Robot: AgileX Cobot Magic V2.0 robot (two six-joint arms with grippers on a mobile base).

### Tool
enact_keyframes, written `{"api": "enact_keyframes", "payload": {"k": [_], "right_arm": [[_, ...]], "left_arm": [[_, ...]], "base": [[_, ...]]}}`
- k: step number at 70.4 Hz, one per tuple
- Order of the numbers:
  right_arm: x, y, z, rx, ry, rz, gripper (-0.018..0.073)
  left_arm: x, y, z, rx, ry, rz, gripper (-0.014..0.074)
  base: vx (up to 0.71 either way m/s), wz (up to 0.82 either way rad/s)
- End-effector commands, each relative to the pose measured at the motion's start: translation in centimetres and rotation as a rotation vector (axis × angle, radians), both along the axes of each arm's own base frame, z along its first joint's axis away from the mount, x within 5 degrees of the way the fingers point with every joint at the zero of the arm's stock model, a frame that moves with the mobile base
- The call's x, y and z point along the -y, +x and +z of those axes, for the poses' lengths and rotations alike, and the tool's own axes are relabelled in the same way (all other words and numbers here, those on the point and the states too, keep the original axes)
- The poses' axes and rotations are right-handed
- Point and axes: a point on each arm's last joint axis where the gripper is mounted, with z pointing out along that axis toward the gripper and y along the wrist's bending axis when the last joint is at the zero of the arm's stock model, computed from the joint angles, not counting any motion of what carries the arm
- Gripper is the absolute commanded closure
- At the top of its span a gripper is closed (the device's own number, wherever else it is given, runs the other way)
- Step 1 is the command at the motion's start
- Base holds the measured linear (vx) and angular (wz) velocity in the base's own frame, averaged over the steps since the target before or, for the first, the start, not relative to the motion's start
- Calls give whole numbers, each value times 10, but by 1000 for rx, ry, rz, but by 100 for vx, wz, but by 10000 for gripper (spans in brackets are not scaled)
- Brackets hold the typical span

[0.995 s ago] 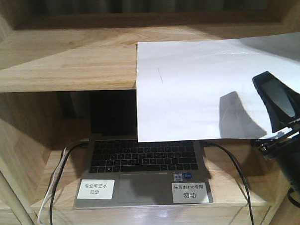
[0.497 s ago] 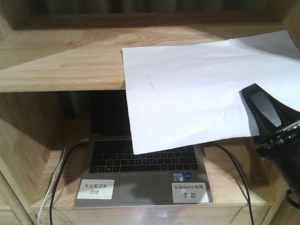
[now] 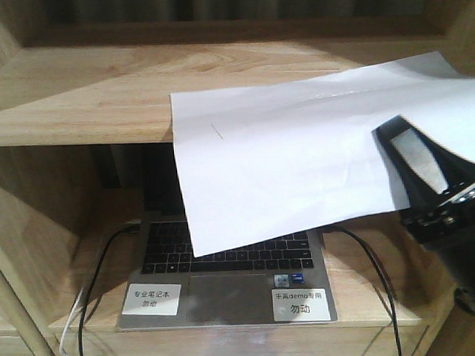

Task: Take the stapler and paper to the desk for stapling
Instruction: 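Pull the white paper off the shelf with the right gripper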

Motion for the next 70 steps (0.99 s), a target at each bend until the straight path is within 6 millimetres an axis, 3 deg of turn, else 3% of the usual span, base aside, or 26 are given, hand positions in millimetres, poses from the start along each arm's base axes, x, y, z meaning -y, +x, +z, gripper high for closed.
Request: {"api": "enact_keyframes", "payload": {"k": [1,39,55,70], "right_arm": [[7,-14,29,228,117,6,569],[11,-49,49,417,65,109,569],[20,-61,55,445,71,89,569],[43,-71,62,455,81,18,569]], "left_arm": [[0,0,16,94,-67,0,603],[0,0,16,94,-67,0,603],[0,0,16,94,-67,0,603],[0,0,16,94,-67,0,603]], "base": [[0,0],[0,0],[0,0],[0,0]]}}
